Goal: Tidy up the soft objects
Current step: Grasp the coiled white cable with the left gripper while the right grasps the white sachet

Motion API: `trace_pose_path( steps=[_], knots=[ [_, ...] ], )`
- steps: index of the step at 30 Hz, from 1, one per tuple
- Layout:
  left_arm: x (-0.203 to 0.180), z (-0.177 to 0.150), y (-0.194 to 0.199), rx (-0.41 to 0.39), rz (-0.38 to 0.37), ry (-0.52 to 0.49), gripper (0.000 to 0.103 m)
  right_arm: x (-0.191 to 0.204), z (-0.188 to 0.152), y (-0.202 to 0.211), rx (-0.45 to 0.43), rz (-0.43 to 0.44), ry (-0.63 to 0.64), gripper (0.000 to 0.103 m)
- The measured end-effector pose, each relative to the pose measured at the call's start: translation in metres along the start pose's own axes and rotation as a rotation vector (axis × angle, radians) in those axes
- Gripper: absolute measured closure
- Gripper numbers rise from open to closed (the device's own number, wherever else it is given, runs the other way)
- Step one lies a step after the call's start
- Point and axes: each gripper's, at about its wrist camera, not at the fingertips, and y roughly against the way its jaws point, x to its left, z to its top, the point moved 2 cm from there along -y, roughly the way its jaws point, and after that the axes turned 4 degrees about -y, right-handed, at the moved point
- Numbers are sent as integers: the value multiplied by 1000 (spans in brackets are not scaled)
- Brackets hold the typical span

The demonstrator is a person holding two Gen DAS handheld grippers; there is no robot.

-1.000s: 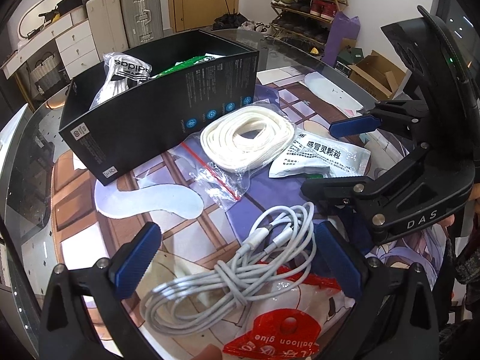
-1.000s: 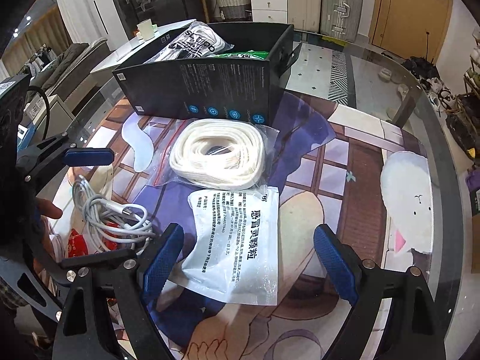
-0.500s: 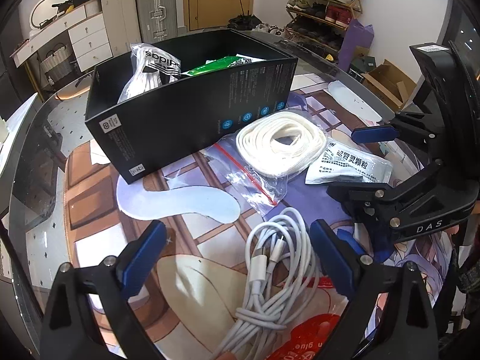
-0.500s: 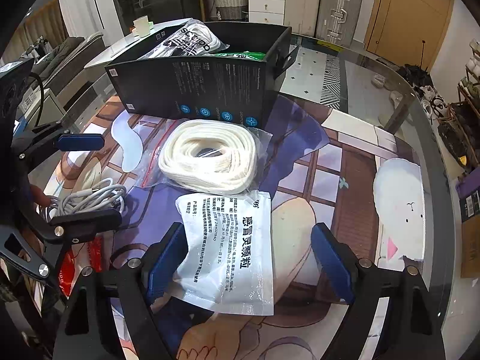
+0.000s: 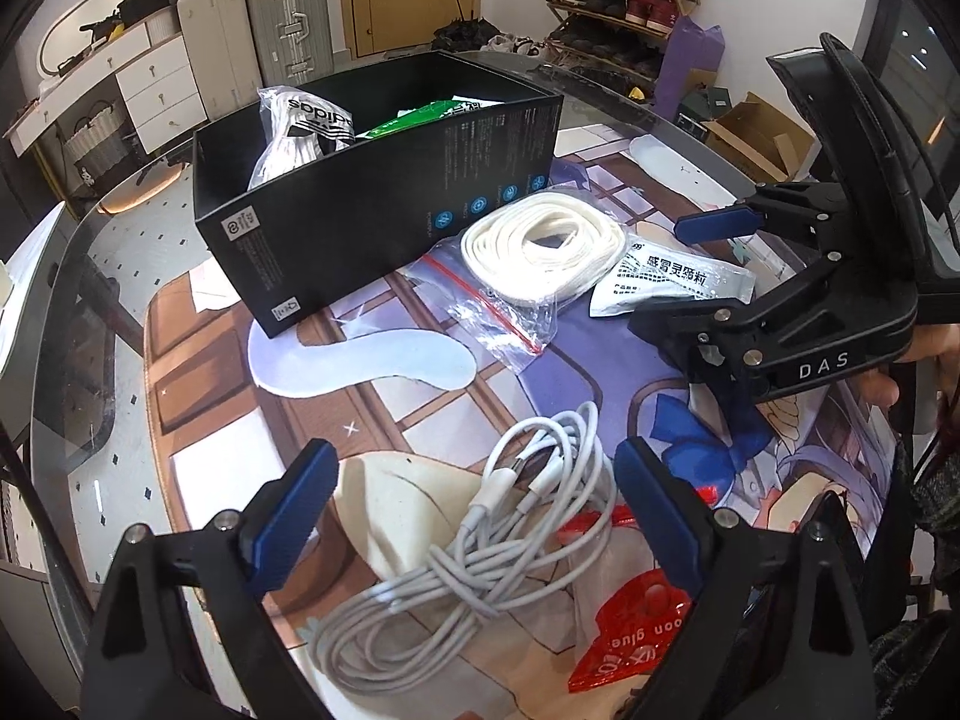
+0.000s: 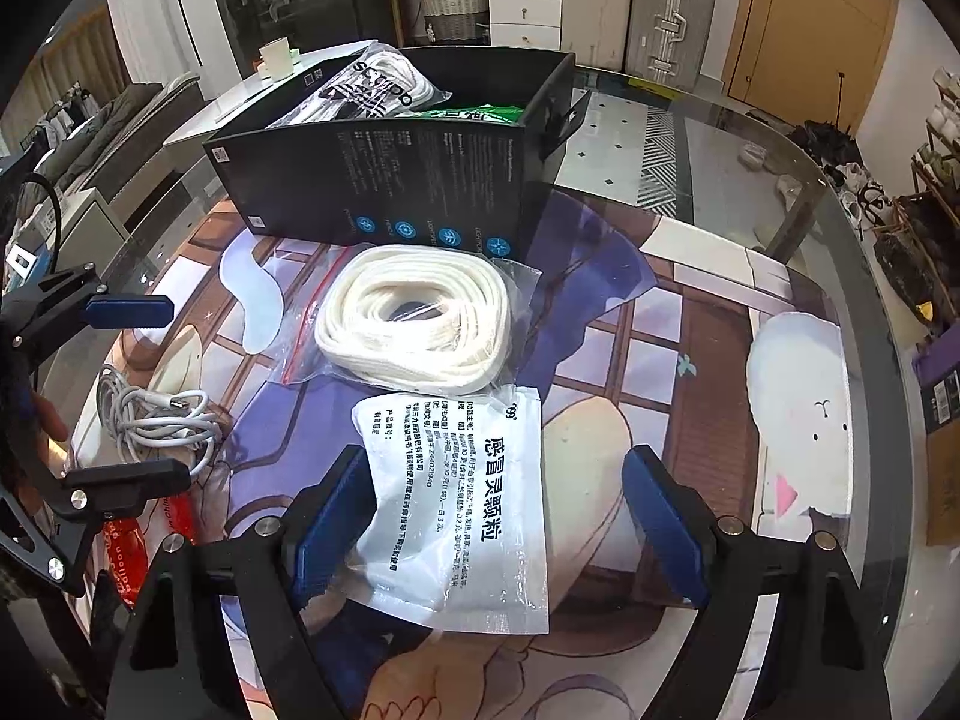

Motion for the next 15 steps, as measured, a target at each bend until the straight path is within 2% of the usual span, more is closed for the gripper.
trace_pose_path(
  steps=[1,3,4,5,7,9,10,11,15],
  knots=[
    [0,0,-1,-1,1,3,19,-1,0,0,0,2,-2,16],
    [2,1,-5,8,24,6,37,-1,0,1,1,7,-5,16],
    [3,0,-8,18,32,5,43,-1,0,1,1,8,-4,16],
    [3,0,-9,20,39,0,48,-1,-1,1,1,9,-4,16],
    [4,-1,-8,15,48,-9,51,-1,-1,1,1,11,-6,16],
    [8,-2,-7,9,56,-1,62,-1,0,1,-2,13,-11,17],
    [11,-2,-6,6,59,7,66,-1,0,1,-4,13,-11,22],
    [14,-2,-7,1,68,18,75,0,0,1,-6,8,-7,28],
    [21,-3,-6,-13,68,43,78,3,1,3,-5,-7,9,43]
  ],
)
